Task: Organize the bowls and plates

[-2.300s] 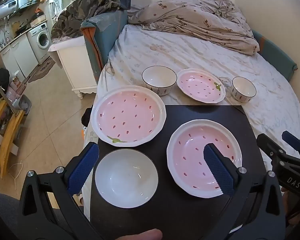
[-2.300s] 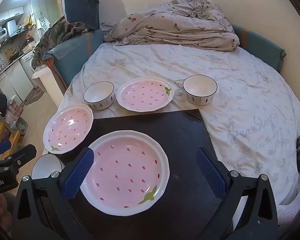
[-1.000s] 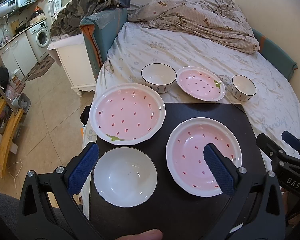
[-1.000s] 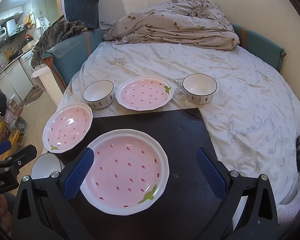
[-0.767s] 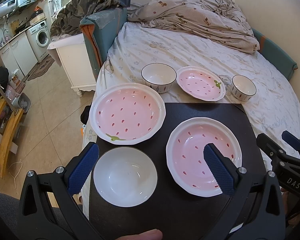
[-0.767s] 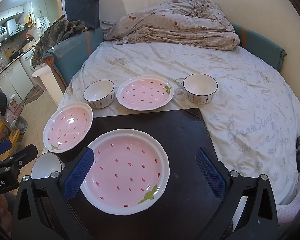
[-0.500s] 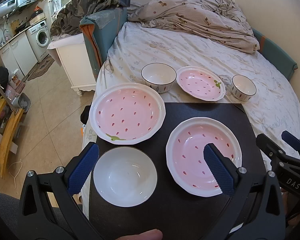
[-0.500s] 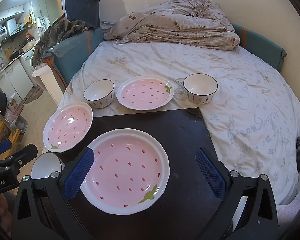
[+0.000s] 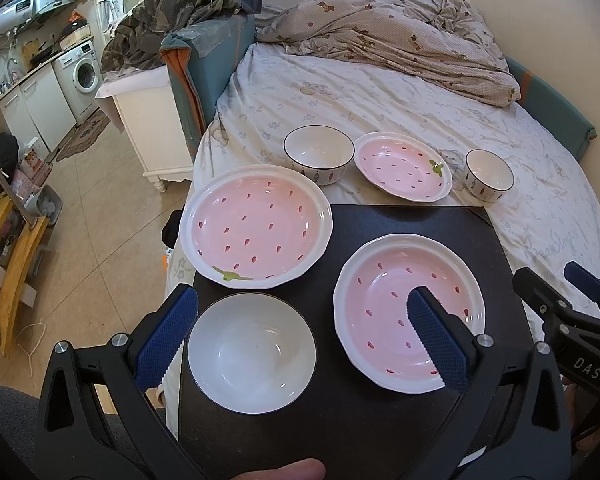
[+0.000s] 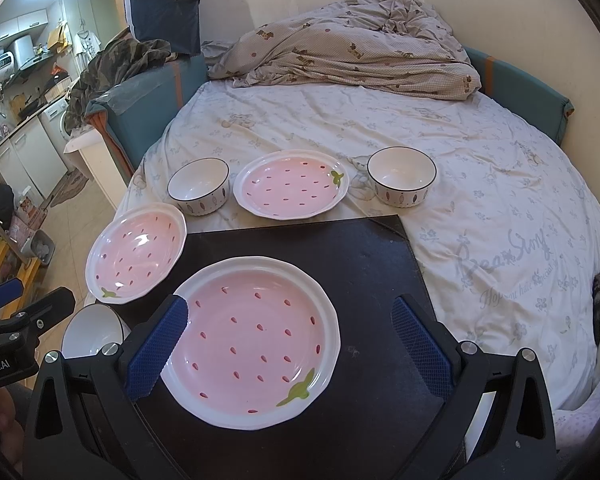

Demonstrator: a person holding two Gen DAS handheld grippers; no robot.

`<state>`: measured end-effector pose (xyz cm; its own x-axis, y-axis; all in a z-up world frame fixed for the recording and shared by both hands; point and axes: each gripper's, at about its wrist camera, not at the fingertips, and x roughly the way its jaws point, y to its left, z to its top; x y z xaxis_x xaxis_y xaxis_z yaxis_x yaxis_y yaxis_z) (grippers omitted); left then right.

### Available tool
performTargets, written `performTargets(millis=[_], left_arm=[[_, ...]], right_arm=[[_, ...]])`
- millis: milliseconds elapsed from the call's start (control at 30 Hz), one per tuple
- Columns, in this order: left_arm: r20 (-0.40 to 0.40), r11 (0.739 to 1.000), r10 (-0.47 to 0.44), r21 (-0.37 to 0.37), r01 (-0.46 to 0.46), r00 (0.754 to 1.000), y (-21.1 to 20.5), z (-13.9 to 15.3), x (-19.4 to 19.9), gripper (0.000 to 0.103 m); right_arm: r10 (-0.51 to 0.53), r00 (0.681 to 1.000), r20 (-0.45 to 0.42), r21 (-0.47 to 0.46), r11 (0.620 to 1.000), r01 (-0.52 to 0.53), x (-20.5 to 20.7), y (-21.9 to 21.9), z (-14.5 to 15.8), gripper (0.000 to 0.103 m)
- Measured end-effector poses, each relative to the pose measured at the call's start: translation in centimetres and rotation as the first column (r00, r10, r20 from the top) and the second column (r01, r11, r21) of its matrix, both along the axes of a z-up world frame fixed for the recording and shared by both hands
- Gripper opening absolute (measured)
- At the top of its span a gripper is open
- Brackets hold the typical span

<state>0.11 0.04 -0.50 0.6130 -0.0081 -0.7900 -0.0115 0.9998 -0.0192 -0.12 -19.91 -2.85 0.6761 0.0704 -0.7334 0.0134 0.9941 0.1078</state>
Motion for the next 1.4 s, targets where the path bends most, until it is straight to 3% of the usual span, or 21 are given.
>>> performTargets(millis=[967,1200,1400], left_arm=[[-0.004,1.0,0.014,0.0,-0.014,1.0,0.9,-0.2,-0.1,0.103],[-0.036,0.999,0.036,0.01,-0.036,0.999,1.8,-0.4,0.4,0.103],[-0.069,1.0,0.024,0.012,-0.023,0.997,1.8,-0.8,0.8,0.103]], right_arm=[[0.0,1.0,-0.022,0.016,1.0,0.001,0.0,0.1,-0.9,0.103],[-0.012,0.997,-0.073,0.082,0.996,0.018,0.5,-0.9,-1.1,0.103],[-0.005,0.996,-0.088,0.085,0.996,0.012,0.8,-1.1,-1.5,0.103]])
